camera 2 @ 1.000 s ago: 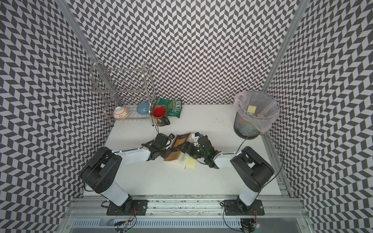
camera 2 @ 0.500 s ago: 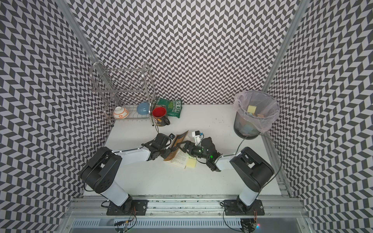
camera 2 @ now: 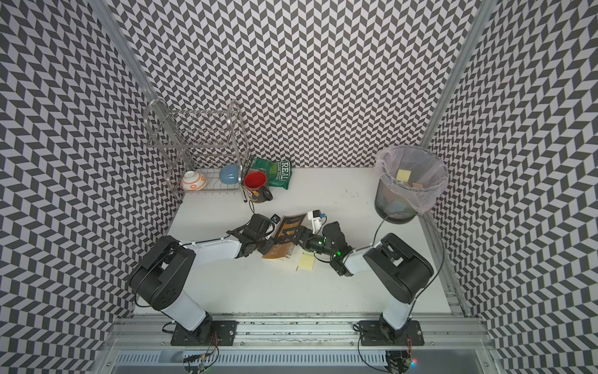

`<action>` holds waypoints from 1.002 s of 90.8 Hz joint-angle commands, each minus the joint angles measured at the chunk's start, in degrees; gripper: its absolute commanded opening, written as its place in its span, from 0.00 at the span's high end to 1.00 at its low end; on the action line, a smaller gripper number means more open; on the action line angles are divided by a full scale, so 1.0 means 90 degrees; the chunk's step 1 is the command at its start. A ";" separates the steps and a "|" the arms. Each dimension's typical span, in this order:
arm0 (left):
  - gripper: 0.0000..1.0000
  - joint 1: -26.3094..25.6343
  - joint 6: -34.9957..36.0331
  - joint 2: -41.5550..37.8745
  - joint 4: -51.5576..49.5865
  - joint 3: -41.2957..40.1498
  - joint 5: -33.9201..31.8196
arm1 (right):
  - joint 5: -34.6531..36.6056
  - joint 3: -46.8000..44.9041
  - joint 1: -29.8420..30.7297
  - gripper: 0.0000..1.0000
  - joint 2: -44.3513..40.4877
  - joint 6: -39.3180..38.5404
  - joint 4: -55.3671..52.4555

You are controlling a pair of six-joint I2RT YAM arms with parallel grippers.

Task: Peel off the used sticky note
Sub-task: Open the book at the center of the board.

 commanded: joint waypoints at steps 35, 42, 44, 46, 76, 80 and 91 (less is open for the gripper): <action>0.72 -0.0076 -0.0012 0.0280 -0.0487 -0.0101 0.0254 | 0.1185 0.0261 -0.0022 0.05 -0.0967 -0.0821 -0.3120; 0.72 -0.0081 -0.0012 0.0280 -0.0491 -0.0100 0.0248 | 0.1125 0.0292 -0.0022 0.05 -0.0818 -0.0764 -0.3107; 0.72 -0.0078 -0.0011 0.0276 -0.0492 -0.0103 0.0246 | 0.1115 0.0284 -0.0022 0.05 -0.0794 -0.0758 -0.3088; 0.72 -0.0079 -0.0008 0.0277 -0.0490 -0.0101 0.0241 | 0.1112 0.0282 -0.0015 0.05 -0.0773 -0.0760 -0.3068; 0.72 -0.0076 -0.0015 0.0295 -0.0498 -0.0088 0.0252 | 0.0912 0.0441 0.0014 0.05 -0.0411 -0.0698 -0.2975; 0.72 -0.0078 -0.0016 0.0299 -0.0497 -0.0093 0.0246 | 0.0906 0.0460 0.0031 0.05 -0.0381 -0.0702 -0.2967; 0.72 -0.0076 -0.0007 0.0299 -0.0493 -0.0088 0.0251 | 0.0899 0.0513 0.0044 0.05 -0.0292 -0.0694 -0.2955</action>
